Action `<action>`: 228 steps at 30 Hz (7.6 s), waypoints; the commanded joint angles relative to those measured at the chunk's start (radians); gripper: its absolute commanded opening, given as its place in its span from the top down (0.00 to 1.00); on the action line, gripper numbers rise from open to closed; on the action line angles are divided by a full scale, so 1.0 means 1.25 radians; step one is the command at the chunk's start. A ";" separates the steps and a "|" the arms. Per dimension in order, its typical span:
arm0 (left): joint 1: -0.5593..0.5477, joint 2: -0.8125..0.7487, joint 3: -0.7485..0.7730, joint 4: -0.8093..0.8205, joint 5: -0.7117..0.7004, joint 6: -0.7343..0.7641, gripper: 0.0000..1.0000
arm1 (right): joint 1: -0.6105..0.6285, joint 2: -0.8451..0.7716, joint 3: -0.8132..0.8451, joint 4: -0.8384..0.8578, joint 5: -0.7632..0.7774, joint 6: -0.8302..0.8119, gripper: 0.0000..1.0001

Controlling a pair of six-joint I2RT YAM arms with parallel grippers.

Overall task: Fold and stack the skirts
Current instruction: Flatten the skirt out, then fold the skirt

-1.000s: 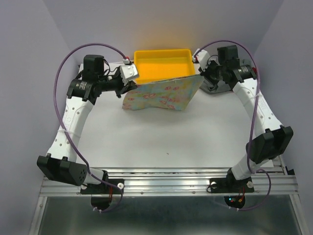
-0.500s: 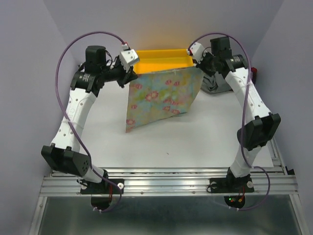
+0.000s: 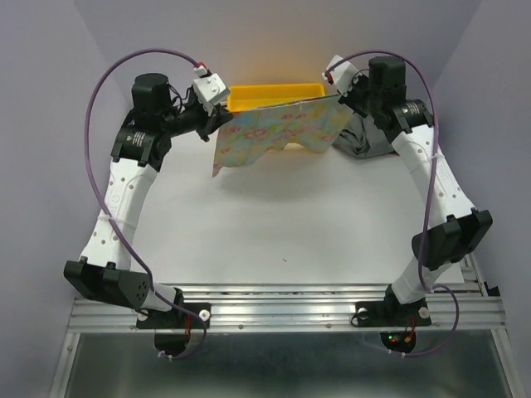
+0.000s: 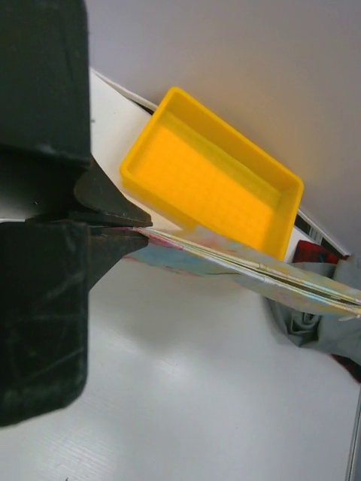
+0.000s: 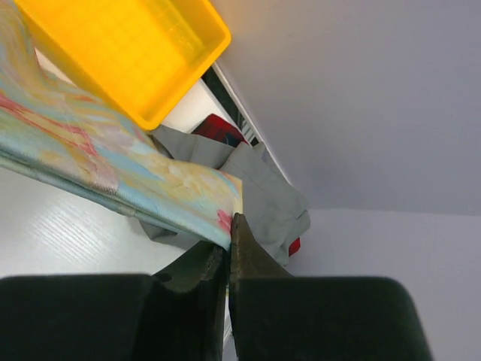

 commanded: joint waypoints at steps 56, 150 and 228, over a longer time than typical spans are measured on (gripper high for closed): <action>0.027 -0.319 -0.664 -0.260 0.037 0.572 0.94 | -0.065 -0.429 -0.960 0.121 -0.069 -0.313 0.99; -0.222 0.678 0.143 -0.235 -0.275 0.011 0.60 | 0.319 0.156 -0.569 -0.345 -0.620 0.180 0.65; -0.001 0.696 0.192 -0.328 -0.201 0.420 0.62 | 0.063 0.426 -0.170 -0.009 -0.142 -0.020 0.99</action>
